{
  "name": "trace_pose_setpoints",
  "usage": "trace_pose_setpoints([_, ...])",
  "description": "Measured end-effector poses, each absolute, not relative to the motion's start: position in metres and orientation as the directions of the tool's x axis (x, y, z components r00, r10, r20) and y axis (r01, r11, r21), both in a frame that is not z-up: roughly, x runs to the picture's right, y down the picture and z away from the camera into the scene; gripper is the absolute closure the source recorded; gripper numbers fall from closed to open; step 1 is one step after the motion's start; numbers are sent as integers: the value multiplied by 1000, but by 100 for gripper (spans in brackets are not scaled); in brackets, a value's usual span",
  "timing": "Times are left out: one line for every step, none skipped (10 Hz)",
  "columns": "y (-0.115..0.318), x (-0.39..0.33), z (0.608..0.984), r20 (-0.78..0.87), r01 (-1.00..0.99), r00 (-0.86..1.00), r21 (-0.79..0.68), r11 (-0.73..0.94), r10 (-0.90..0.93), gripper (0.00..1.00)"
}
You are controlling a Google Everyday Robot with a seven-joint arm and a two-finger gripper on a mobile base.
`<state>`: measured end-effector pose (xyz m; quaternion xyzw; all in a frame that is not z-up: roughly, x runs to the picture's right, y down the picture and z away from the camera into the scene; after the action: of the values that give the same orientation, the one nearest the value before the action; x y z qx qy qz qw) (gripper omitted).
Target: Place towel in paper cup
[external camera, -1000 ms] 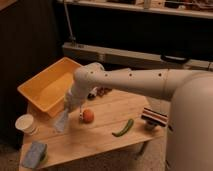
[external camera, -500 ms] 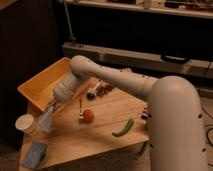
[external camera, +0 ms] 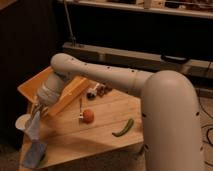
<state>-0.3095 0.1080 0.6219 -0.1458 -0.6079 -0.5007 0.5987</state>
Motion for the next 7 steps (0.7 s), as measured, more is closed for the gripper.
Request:
trace_pose_setpoints([115,-313,631,883,789,-249,423,445,-398,100])
trace_pose_setpoints([127,-325,644,894,804,-271,415,426,-357,100])
trace_pose_setpoints([138,-336,653,895,817,-294,417,398,-334,100])
trace_pose_setpoints([144,-344,656,893,826,-306,422,374,-332,100])
trace_pose_setpoints([148,-351,658,887,839,-316,427,338,-336,100])
trace_pose_setpoints([150,-356,657,886,861,-310,416,293,-346,100])
trace_pose_setpoints([151,-364,653,879,878,-299,406,254,-370,100])
